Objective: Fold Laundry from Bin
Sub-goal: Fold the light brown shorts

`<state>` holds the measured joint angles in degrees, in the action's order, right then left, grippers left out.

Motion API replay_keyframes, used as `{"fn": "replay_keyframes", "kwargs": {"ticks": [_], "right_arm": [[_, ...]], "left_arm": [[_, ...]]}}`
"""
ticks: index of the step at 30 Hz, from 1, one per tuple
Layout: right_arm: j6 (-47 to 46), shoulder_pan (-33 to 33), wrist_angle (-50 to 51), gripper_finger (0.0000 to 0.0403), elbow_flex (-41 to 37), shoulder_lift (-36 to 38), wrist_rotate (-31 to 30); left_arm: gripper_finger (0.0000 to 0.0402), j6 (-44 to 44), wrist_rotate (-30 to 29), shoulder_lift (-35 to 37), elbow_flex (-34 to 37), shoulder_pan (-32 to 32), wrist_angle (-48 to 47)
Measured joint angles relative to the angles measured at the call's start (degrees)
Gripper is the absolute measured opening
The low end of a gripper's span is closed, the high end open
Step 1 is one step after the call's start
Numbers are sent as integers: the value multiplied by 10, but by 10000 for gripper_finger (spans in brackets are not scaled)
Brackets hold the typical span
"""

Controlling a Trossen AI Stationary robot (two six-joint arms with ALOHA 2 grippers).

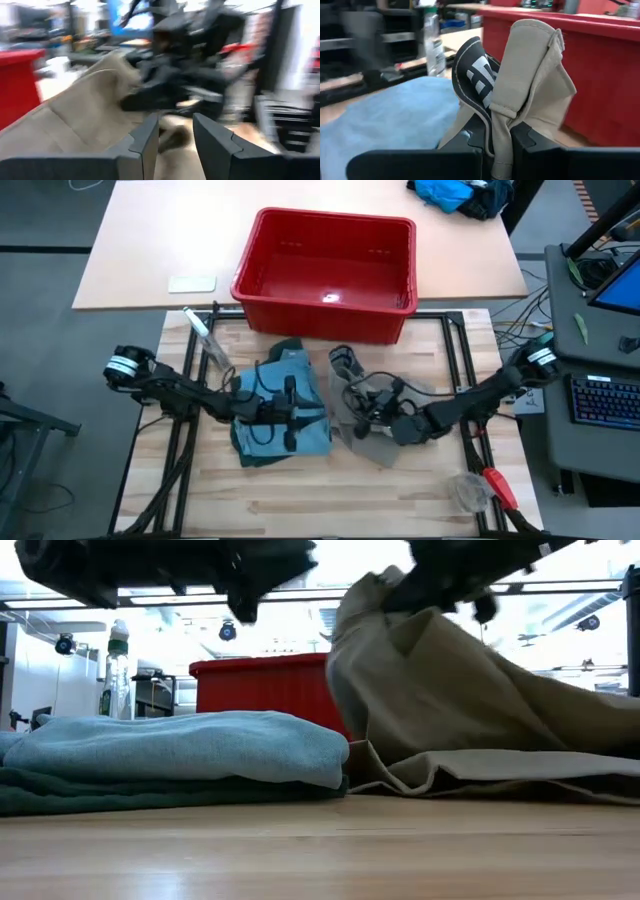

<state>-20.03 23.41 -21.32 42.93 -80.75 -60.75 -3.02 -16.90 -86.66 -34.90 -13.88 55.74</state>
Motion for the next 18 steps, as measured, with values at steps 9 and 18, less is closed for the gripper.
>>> {"fn": "replay_keyframes", "kwargs": {"ticks": [9, 18], "right_arm": [[87, -40, 5, 23, 96, -93, 80], [91, -44, 116, 24, 178, -131, 47]], "left_arm": [[149, -29, -150, -91, -59, 1, -1], [228, -69, -255, -115, -65, -12, 14]]}}
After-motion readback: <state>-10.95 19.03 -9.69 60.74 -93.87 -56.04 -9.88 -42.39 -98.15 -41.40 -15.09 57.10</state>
